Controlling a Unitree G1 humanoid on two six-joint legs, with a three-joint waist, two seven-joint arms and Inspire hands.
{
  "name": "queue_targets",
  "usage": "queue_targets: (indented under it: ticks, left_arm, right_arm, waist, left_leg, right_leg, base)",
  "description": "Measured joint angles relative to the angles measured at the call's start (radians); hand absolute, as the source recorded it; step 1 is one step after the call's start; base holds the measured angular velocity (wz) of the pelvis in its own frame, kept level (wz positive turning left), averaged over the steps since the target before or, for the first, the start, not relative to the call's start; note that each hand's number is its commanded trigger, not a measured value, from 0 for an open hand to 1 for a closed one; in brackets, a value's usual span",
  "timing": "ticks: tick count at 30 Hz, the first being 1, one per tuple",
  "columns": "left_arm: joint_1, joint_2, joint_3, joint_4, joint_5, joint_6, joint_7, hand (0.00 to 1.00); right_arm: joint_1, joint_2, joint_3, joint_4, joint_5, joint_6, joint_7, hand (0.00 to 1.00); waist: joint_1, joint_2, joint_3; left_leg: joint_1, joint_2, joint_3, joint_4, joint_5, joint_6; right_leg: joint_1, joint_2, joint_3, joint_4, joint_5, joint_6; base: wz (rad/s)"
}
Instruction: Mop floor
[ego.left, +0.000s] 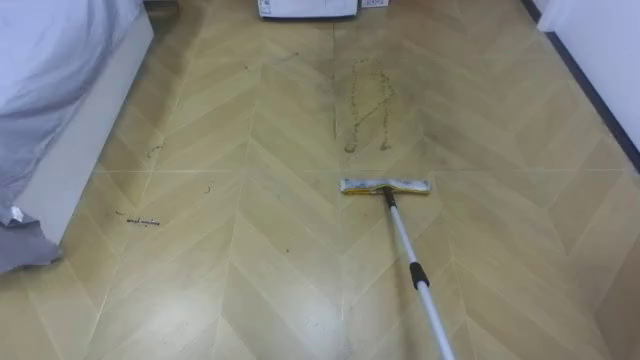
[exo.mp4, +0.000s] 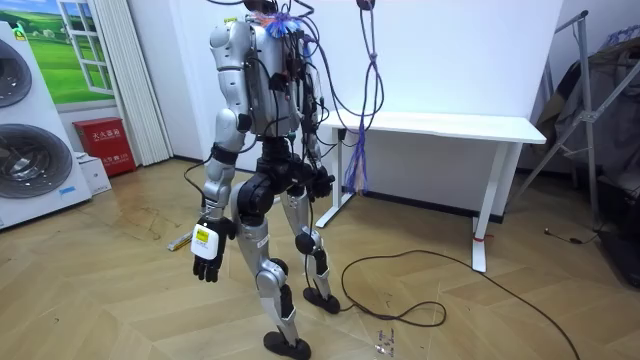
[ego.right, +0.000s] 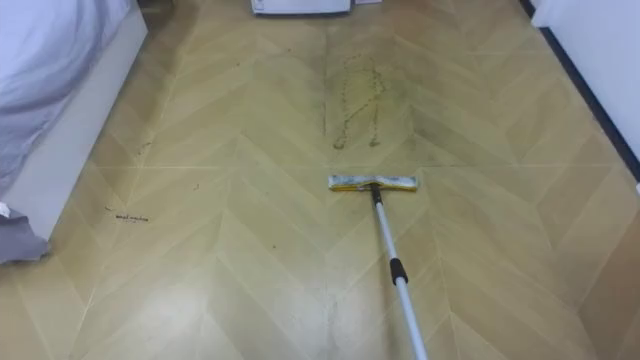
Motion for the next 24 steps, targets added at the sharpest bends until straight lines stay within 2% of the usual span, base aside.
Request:
queue_targets:
  ticks: [12, 19, 24]
  left_arm:
    - [-0.002, 0.0, -0.001, -0.005, -0.021, -0.001, 0.007, 0.0]
    - [-0.041, 0.0, -0.011, 0.007, -0.095, -0.002, 0.021, 0.0]
    - [-0.072, 0.001, -0.011, 0.04, -0.096, -0.003, 0.031, 0.0]
  right_arm:
    - [-0.004, 0.0, 0.004, -0.001, 0.004, 0.0, 0.004, 1.0]
    - [-0.026, -0.007, 0.012, -0.001, 0.029, 0.0, -0.011, 1.0]
    - [-0.053, -0.004, 0.024, 0.004, 0.045, 0.0, -0.041, 1.0]
  waist:
    - [0.002, -0.002, -0.0002]
    - [0.001, 0.004, -0.0005]
    - [0.004, 0.006, -0.0003]
  left_leg:
    - [-0.011, 0.0, 0.0, 0.011, 0.0, 0.0]
    - [-0.097, 0.002, 0.0, 0.036, 0.0, 0.0]
    - [-0.161, 0.002, 0.0, 0.048, 0.001, 0.002]
  right_leg:
    - [-0.004, 0.0, -0.001, -0.001, -0.001, 0.001]
    - [-0.088, -0.001, -0.003, 0.023, 0.0, 0.0]
    - [-0.153, -0.003, -0.001, 0.049, 0.001, -0.001]
  base:
    - [0.0]
    - [0.01]
    - [0.0]
